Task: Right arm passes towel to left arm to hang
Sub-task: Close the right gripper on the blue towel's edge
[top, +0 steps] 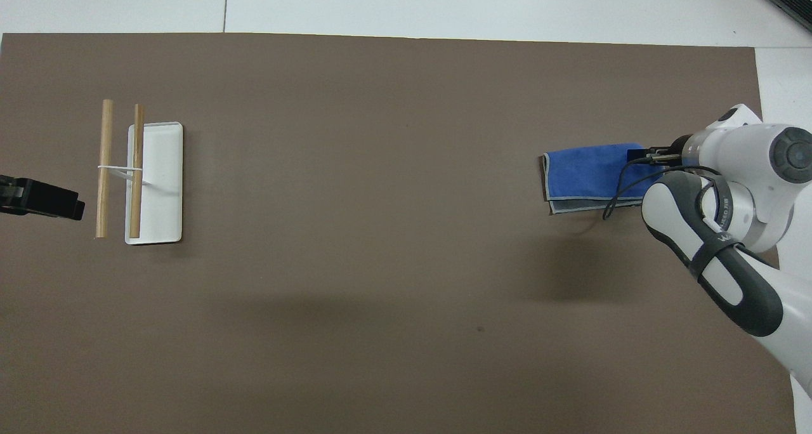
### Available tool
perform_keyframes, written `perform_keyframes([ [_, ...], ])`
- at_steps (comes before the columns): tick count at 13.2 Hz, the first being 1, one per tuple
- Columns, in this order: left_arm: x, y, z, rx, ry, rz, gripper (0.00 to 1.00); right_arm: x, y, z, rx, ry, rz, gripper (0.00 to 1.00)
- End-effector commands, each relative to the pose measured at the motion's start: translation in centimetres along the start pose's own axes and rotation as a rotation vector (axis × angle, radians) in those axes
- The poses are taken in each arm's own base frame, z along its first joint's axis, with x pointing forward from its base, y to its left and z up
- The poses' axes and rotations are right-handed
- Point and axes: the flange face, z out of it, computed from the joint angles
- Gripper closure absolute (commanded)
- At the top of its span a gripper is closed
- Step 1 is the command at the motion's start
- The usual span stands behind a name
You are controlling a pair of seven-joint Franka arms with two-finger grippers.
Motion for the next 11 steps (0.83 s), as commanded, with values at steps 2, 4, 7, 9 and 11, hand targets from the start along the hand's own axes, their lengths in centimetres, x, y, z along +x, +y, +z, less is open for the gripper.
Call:
perform_keyframes([
  [2, -0.85, -0.05, -0.24, 0.016, -0.003, -0.012, 0.00, -0.12, 0.29, 0.26, 0.004, 0.012, 0.012, 0.00],
  [4, -0.85, -0.05, -0.24, 0.016, -0.003, -0.012, 0.00, -0.09, 0.40, 0.43, 0.003, 0.011, 0.013, 0.00],
  [7, -0.85, -0.05, -0.24, 0.016, -0.003, -0.012, 0.00, -0.22, 0.37, 0.80, 0.004, 0.005, 0.013, 0.00],
  [9, -0.83, -0.05, -0.25, 0.016, -0.001, -0.012, 0.00, -0.21, 0.28, 0.80, 0.005, 0.006, 0.015, 0.00],
  [11, -0.83, -0.06, -0.18, 0.016, -0.003, -0.012, 0.00, -0.29, 0.17, 1.08, 0.006, 0.001, 0.023, 0.00],
])
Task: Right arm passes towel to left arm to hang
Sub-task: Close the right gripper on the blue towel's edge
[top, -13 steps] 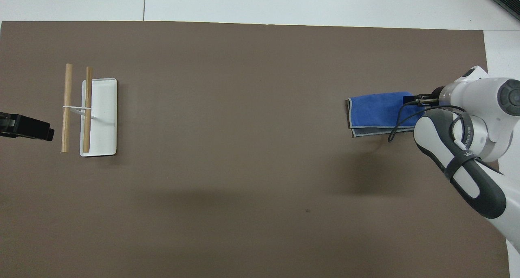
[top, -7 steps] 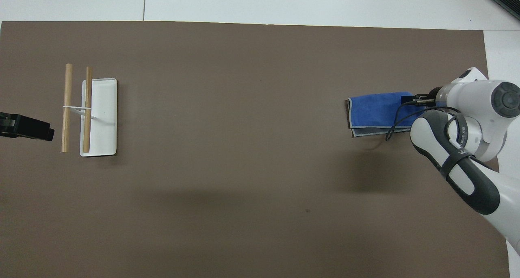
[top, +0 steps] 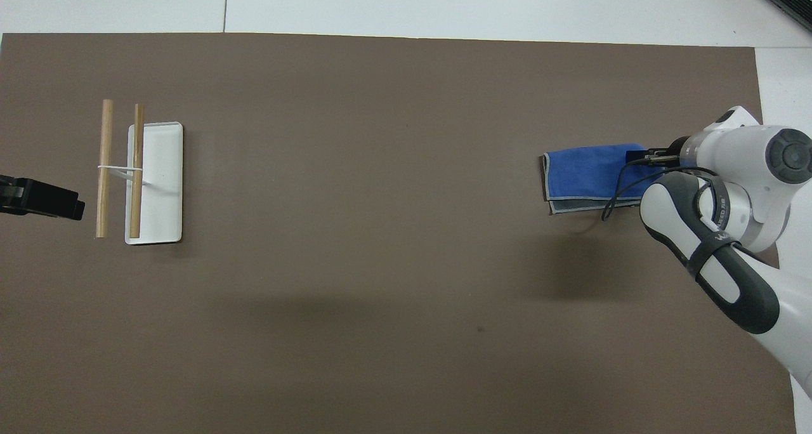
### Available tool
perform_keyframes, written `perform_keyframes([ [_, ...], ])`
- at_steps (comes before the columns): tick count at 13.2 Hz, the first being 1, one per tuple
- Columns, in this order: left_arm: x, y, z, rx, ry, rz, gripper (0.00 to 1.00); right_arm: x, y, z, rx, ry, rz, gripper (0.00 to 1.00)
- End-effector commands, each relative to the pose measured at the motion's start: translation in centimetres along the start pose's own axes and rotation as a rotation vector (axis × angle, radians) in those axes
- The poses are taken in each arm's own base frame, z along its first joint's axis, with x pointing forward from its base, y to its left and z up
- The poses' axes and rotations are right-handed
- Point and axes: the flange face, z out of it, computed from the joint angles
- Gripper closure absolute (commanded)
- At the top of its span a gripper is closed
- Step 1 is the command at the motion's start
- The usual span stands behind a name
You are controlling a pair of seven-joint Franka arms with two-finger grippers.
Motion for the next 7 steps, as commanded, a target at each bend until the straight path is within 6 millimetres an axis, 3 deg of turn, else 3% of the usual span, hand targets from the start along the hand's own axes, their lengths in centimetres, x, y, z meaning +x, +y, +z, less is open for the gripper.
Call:
perform_keyframes([
  [1, -0.85, -0.05, -0.24, 0.016, -0.003, -0.012, 0.00, -0.11, -0.02, 0.64, 0.007, 0.007, 0.026, 0.00],
  [7, -0.83, -0.06, -0.19, 0.016, -0.003, -0.011, 0.00, -0.20, -0.94, 0.81, 0.012, 0.000, 0.062, 0.00],
])
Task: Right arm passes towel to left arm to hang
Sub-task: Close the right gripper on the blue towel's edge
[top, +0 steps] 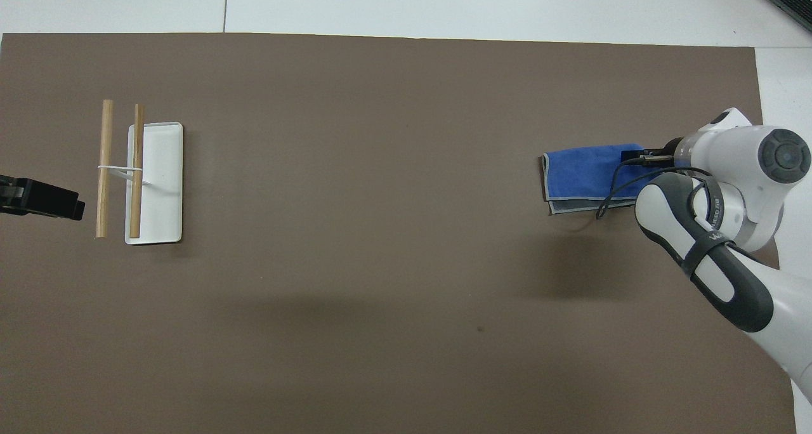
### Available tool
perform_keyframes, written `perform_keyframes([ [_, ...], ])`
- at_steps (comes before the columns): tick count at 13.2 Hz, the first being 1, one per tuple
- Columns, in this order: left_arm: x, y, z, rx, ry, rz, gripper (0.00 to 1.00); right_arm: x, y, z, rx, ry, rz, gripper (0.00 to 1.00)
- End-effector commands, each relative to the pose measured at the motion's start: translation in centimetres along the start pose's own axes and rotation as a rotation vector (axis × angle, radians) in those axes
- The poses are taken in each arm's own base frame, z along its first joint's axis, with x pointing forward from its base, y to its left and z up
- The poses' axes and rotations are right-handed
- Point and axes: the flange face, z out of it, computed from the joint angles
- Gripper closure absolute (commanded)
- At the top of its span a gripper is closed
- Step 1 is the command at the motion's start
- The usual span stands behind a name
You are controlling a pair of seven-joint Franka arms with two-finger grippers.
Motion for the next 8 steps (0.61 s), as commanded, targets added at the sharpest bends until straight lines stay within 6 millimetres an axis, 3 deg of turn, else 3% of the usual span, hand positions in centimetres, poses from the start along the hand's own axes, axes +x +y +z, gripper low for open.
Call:
perform_keyframes([
  [1, -0.85, -0.05, -0.24, 0.016, -0.002, -0.012, 0.00, -0.12, -0.39, 0.31, 0.007, 0.006, 0.031, 0.00],
  [3, -0.85, -0.05, -0.24, 0.016, -0.002, -0.012, 0.00, -0.20, -0.99, 0.36, 0.010, 0.000, 0.054, 0.00],
  [4, -0.85, -0.05, -0.24, 0.016, -0.002, -0.012, 0.00, -0.25, -1.10, 0.41, 0.011, -0.001, 0.052, 0.06],
  [8, -0.83, -0.06, -0.26, 0.016, -0.001, -0.012, 0.00, -0.22, -1.10, 0.32, 0.011, -0.004, 0.048, 0.45],
])
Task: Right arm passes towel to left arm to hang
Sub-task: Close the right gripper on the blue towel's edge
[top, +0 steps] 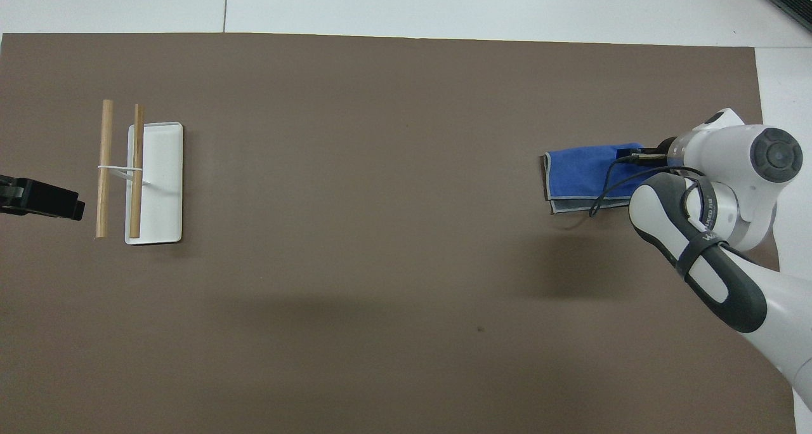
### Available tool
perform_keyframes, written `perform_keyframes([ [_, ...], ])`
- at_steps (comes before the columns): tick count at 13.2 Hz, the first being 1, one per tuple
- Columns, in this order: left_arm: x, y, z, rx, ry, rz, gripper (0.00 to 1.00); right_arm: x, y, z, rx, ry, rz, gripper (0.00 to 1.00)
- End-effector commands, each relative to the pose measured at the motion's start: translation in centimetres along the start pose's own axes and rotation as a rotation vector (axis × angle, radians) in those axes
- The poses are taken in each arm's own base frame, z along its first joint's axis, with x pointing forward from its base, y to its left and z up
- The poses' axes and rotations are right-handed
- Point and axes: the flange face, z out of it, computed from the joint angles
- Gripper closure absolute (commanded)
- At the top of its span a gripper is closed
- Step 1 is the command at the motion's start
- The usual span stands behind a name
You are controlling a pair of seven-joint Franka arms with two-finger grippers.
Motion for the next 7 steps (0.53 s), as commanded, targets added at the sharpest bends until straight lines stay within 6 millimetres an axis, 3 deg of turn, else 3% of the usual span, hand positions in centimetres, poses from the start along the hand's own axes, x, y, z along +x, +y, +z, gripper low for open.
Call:
perform_keyframes([
  [1, -0.8, -0.1, -0.3, 0.016, -0.001, -0.011, 0.00, -0.4, 0.0, 0.5, 0.005, -0.010, 0.018, 0.59],
  [3, -0.8, -0.1, -0.3, 0.016, -0.001, -0.011, 0.00, -0.4, 0.0, 0.4, 0.005, -0.010, 0.015, 0.78],
  [7, -0.8, -0.1, -0.3, 0.016, -0.001, -0.011, 0.00, 0.2, 0.0, -0.7, 0.007, -0.026, 0.015, 0.96],
])
